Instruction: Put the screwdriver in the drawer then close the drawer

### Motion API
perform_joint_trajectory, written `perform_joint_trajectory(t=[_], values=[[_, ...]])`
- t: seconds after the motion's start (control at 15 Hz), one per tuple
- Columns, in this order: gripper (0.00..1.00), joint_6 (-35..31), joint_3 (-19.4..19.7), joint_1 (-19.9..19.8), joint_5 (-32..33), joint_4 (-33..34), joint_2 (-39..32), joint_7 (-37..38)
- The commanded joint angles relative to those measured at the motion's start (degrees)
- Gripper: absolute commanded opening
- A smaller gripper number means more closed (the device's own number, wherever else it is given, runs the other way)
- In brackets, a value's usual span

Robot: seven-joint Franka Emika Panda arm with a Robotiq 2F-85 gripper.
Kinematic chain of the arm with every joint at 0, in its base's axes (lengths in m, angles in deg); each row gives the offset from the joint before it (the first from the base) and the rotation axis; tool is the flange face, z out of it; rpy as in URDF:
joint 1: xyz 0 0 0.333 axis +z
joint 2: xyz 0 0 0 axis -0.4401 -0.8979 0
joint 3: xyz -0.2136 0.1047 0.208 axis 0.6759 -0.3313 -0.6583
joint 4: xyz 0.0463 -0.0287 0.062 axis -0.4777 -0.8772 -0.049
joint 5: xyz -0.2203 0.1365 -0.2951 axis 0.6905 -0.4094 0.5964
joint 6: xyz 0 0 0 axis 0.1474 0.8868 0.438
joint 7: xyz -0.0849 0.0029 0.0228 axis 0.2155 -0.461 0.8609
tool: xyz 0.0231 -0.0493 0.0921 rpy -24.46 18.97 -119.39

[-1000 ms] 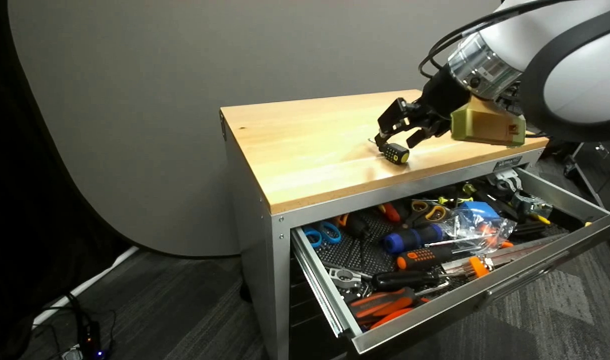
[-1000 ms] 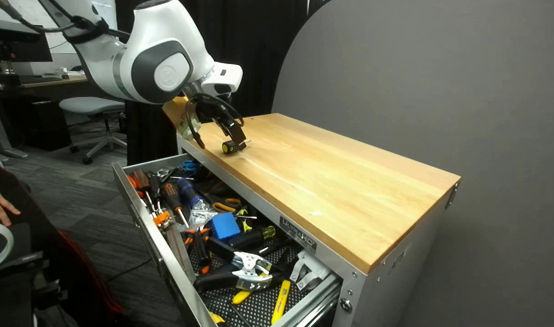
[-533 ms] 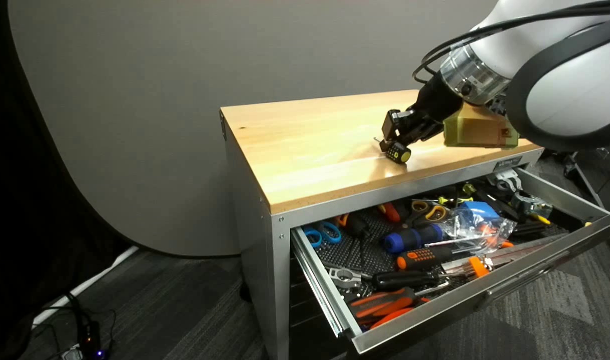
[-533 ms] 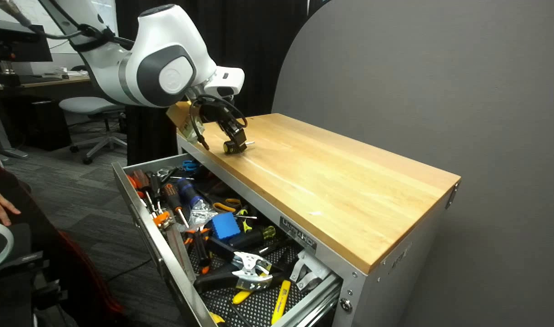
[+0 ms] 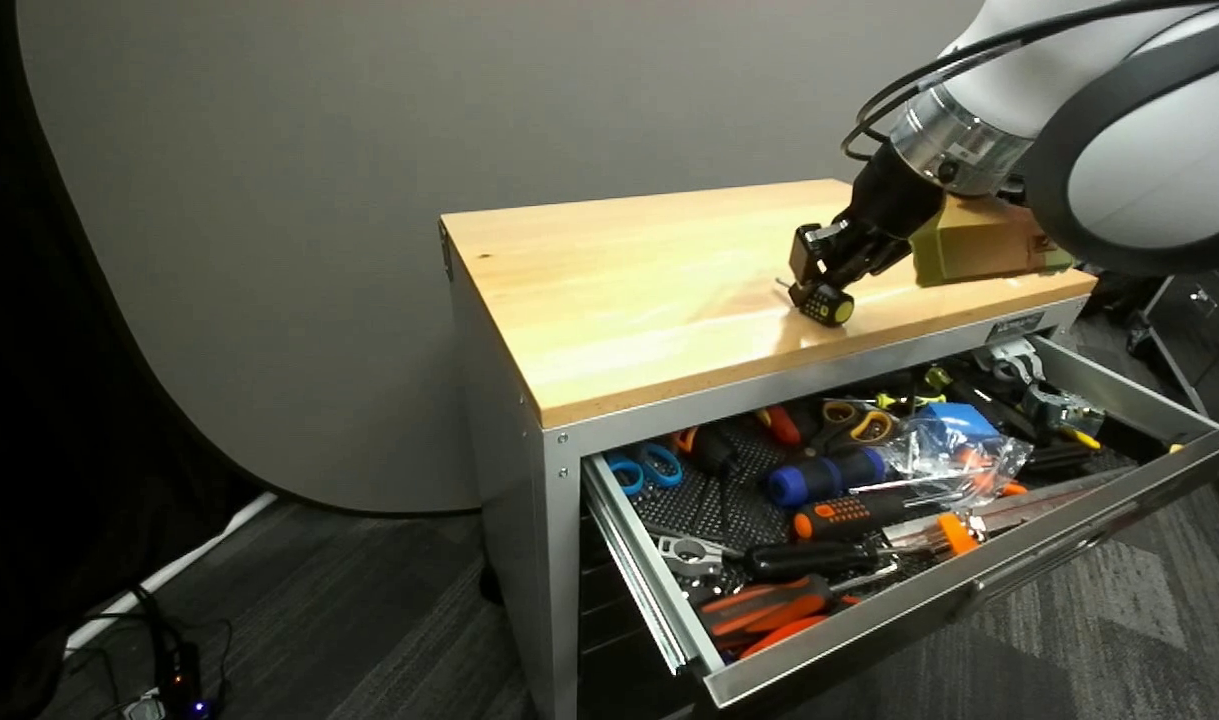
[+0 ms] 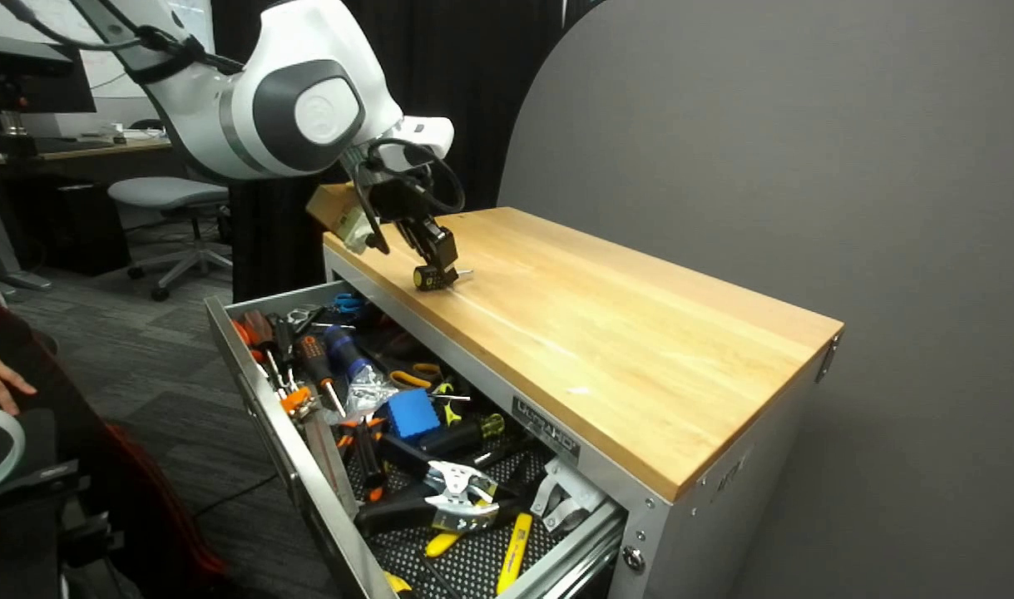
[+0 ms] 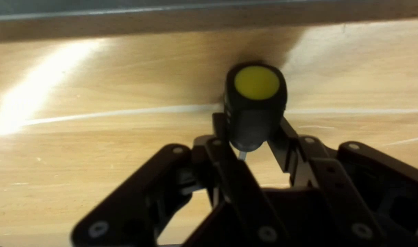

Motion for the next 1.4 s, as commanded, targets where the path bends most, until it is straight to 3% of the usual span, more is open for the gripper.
perform_joint_trajectory(t=[0.0, 0.13, 0.2, 0.33, 0.47, 0.67, 1.07, 1.13, 1.2, 1.33], values=[[0.16, 14.09, 1.89, 1.35, 3.96, -3.70, 8.36, -3.53], [0.16, 23.60, 2.65, 1.48, 6.54, -4.78, 12.66, -4.90], [0.16, 27.93, -3.83, -5.51, 11.18, -5.26, 15.69, -3.59], [0.16, 33.04, -9.36, -11.12, 12.49, -6.77, 18.87, -4.39], [0.15, 32.97, -14.56, -16.57, 10.04, -9.14, 20.20, -6.08], [0.15, 31.26, -19.90, -21.68, 8.52, -11.76, 20.71, -6.49], [0.15, 26.78, -25.26, -25.47, 6.44, -14.27, 19.80, -5.79], [0.59, 26.30, -25.70, -25.73, 5.77, -14.47, 19.84, -5.51], [0.60, 25.67, -25.99, -25.98, 5.33, -14.62, 19.84, -5.16], [0.74, 24.74, -26.30, -26.43, 6.03, -14.85, 20.00, -4.44]])
